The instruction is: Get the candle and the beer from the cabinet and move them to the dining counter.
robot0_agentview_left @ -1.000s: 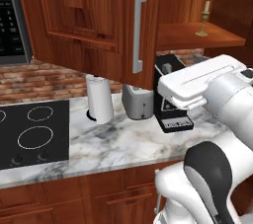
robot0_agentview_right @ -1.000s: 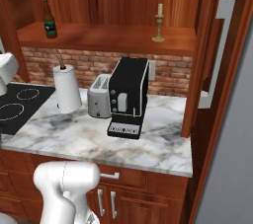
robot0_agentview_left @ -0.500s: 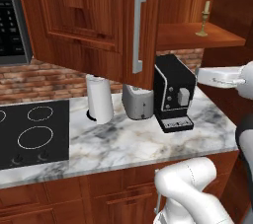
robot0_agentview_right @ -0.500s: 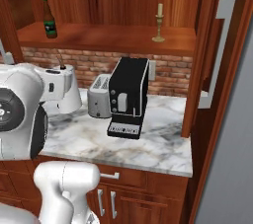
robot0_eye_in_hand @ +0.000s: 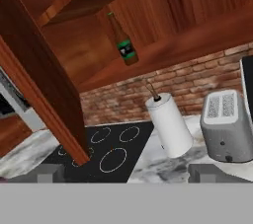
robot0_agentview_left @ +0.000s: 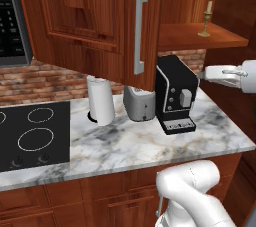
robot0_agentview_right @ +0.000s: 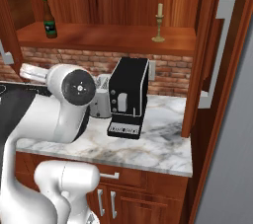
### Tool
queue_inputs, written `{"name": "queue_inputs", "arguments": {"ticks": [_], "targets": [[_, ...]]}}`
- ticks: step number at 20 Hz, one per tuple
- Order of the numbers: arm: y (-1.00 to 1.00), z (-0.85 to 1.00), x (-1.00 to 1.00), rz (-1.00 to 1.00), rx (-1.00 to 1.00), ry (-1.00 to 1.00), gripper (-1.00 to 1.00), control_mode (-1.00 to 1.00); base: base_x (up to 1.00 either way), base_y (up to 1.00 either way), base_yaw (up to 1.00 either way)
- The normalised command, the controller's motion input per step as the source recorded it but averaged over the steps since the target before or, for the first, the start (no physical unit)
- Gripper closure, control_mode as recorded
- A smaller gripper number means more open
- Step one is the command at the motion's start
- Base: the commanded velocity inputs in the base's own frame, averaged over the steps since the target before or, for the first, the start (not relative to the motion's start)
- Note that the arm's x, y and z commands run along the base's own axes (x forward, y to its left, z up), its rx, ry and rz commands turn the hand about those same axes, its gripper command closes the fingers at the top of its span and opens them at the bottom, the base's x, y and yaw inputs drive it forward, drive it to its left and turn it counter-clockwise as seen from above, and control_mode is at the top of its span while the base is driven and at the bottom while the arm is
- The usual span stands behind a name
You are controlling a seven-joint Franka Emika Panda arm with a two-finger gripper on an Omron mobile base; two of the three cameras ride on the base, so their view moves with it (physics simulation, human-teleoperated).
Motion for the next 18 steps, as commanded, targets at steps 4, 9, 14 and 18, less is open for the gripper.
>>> {"name": "queue_inputs", "arguments": {"ticks": [4, 9, 14, 18], "targets": [[0.12, 0.0, 0.66, 0.05, 0.13, 0.18, -1.0, -1.0, 0.0, 0.0, 0.0], [0.04, 0.0, 0.6, 0.04, 0.12, 0.19, -1.0, -1.0, 0.0, 0.0, 0.0], [0.12, 0.0, 0.55, 0.03, 0.14, 0.21, -1.0, -1.0, 0.0, 0.0, 0.0], [0.23, -0.05, 0.4, 0.08, 0.14, 0.16, -1.0, -1.0, 0.0, 0.0, 0.0]]}}
